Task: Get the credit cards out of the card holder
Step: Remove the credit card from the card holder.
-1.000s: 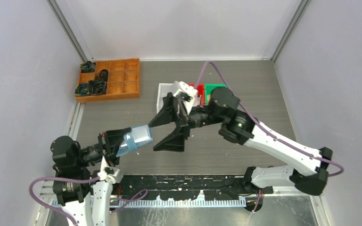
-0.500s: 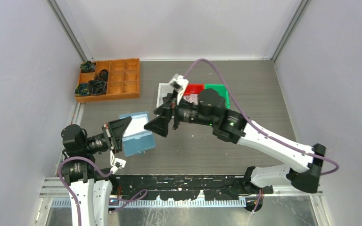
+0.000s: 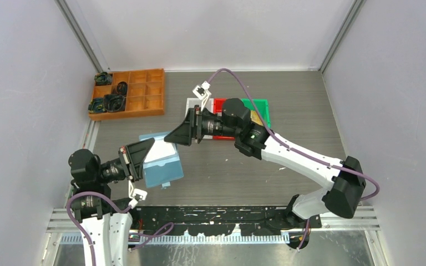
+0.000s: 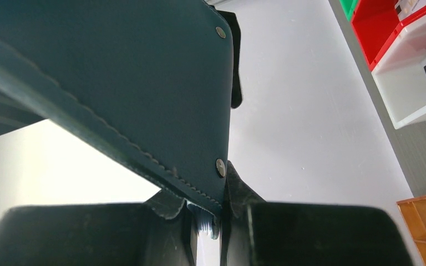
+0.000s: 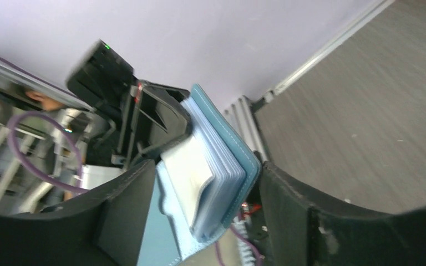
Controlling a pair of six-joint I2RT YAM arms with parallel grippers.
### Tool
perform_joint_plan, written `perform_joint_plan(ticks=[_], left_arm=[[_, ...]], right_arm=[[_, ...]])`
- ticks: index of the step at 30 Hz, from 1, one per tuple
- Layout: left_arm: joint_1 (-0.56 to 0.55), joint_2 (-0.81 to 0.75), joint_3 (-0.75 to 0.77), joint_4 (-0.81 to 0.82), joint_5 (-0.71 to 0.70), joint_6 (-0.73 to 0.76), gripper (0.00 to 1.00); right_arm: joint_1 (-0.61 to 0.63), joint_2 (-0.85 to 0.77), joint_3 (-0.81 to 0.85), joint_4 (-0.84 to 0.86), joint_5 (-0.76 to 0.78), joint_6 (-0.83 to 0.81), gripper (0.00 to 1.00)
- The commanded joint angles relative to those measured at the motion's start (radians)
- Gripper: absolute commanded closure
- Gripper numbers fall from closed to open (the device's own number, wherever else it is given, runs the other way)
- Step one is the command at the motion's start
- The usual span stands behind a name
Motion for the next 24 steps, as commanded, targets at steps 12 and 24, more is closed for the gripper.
perform_joint_plan(ticks=[12,24], left_arm=[[0.004,-0.003,0.015,0.152,-0.057,0.506,1.00],[0.003,-0.033,0.017,0.066,-0.055,0.380,0.57]], right_arm=[[0.003,0.062,-0.063,0.371,-0.138,0.326,0.32],[-0.023,0.011,-0.011,0.266,-0.149,0.200,0.99]])
